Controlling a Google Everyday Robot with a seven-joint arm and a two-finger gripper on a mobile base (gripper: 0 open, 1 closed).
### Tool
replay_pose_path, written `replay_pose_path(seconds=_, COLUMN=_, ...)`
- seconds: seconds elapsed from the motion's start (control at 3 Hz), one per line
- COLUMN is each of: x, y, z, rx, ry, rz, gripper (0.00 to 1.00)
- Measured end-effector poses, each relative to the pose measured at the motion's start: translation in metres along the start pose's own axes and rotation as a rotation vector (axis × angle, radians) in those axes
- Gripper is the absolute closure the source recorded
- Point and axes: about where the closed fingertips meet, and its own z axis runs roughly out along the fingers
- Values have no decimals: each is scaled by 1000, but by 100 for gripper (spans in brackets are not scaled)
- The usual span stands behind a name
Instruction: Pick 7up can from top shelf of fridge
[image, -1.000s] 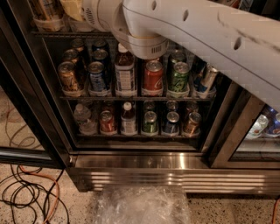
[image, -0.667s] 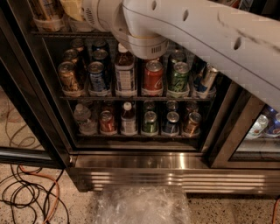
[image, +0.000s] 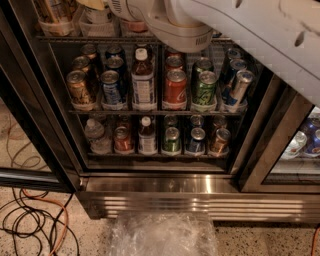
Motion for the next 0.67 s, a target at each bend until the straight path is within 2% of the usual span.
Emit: replay_pose_path(seconds=0.67, x=1, y=9, z=-2, rx=-10, ry=7, rz=17, gripper=100)
